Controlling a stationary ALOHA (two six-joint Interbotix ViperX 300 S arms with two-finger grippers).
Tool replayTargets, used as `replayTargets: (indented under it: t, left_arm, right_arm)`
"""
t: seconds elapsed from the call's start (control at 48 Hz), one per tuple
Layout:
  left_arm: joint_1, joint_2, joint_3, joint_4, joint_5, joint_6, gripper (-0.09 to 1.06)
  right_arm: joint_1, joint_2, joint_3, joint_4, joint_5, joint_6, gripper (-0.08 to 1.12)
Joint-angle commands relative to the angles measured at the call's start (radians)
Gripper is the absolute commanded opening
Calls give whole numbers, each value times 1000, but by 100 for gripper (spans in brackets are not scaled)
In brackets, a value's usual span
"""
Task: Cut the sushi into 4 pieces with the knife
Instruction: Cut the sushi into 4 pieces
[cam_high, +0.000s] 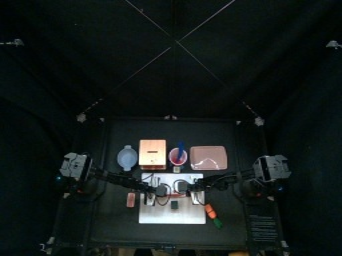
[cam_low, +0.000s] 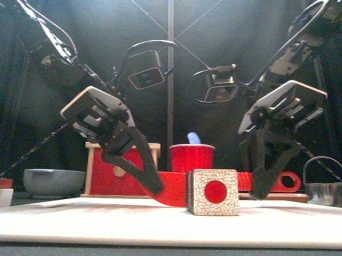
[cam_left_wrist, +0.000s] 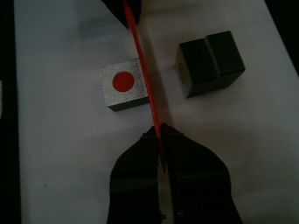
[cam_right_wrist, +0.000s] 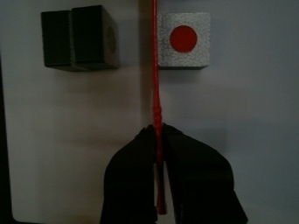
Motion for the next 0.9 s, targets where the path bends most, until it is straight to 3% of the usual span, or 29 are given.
replayTargets:
  t: [0.021, 0.188, 0.396, 0.583, 0.729, 0.896]
  left_arm:
    - [25, -3, -9, 20, 9, 11, 30]
    - [26, -55, -8, 38, 9, 11, 30]
    - [17, -172, -6, 52, 26, 9, 30]
    - [-37, -196, -8, 51, 28, 8, 30]
    - [-89, -181, -20, 35, 28, 3, 30]
    - [-124, -155, -35, -21, 26, 3, 30]
  right_arm:
    - [-28, -25, -12, -3, -5, -3, 12]
    - [-28, -81, -25, -3, 25, -3, 12]
    - [-17, -178, -31, 2, 66, -2, 12]
    - [38, -212, -26, 12, 71, -2, 12]
    - [72, -201, -21, 44, 71, -2, 12]
    - [103, -183, -17, 67, 64, -2, 12]
